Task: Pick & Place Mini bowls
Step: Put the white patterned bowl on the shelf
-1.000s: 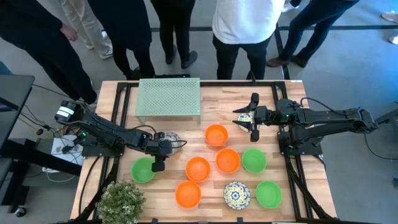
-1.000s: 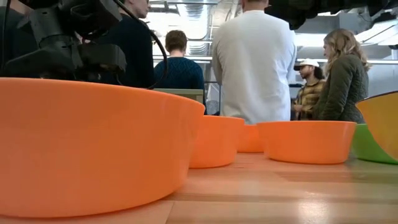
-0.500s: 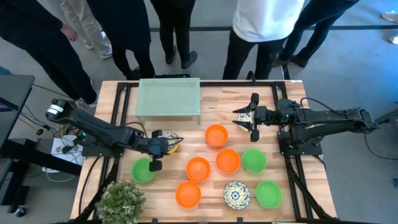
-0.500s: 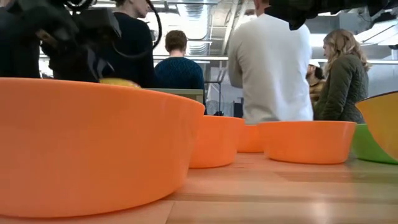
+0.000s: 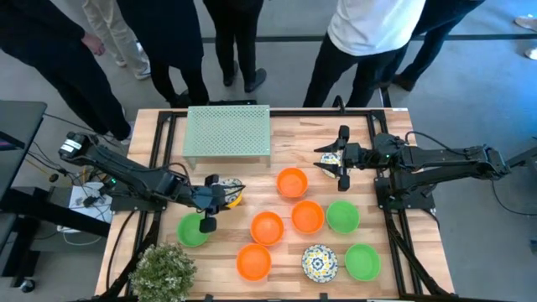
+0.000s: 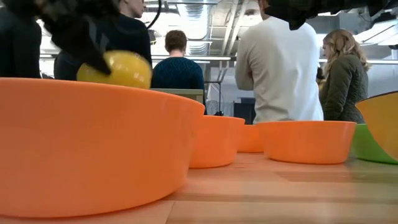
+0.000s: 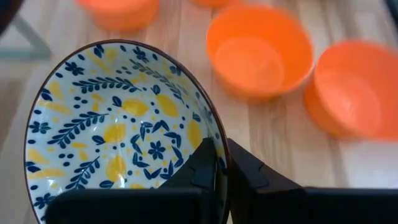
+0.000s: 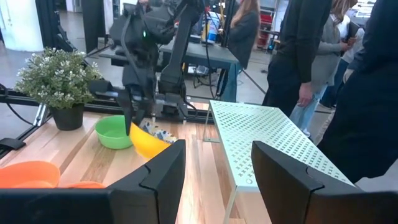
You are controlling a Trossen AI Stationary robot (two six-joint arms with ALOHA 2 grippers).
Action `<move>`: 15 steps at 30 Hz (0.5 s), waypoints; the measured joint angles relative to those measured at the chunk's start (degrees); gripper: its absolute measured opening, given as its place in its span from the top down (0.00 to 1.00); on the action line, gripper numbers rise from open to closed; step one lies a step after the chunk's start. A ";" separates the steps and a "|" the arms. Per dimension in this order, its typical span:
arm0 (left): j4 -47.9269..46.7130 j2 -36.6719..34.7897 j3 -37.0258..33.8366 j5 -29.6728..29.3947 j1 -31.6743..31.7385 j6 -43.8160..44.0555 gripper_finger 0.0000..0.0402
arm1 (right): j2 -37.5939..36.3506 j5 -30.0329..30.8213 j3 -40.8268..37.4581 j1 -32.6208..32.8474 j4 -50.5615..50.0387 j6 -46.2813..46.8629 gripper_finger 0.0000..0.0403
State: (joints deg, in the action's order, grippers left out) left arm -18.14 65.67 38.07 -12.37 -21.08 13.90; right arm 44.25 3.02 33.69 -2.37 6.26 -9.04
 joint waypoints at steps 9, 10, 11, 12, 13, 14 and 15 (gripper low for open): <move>-14.73 -0.02 10.29 -6.03 0.04 -3.06 0.95 | 0.00 -0.02 -0.02 0.00 0.01 0.00 0.55; -16.81 -0.02 11.46 -7.02 0.04 -3.09 0.95 | 0.00 -0.02 -0.01 0.00 0.01 0.00 0.55; -18.69 -0.02 12.62 -7.90 0.06 -3.14 0.95 | 0.00 -0.02 0.00 0.00 0.01 0.00 0.55; -20.79 -0.04 13.83 -8.81 0.22 -3.17 0.95 | 0.00 -0.01 -0.02 0.00 0.01 0.00 0.55; -22.86 -0.05 14.93 -9.55 0.49 -3.18 0.95 | 0.00 -0.02 -0.01 0.00 0.01 0.00 0.55; -24.87 -0.07 15.91 -10.30 0.91 -3.16 0.95 | 0.00 -0.02 -0.01 0.00 0.01 0.00 0.55; -26.69 -0.07 16.83 -10.95 1.45 -3.16 0.95 | 0.00 0.00 0.00 0.00 0.01 0.00 0.55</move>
State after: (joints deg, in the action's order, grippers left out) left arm -44.83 65.60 54.90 -23.32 -19.63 10.74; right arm 44.25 3.02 33.69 -2.37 6.26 -9.04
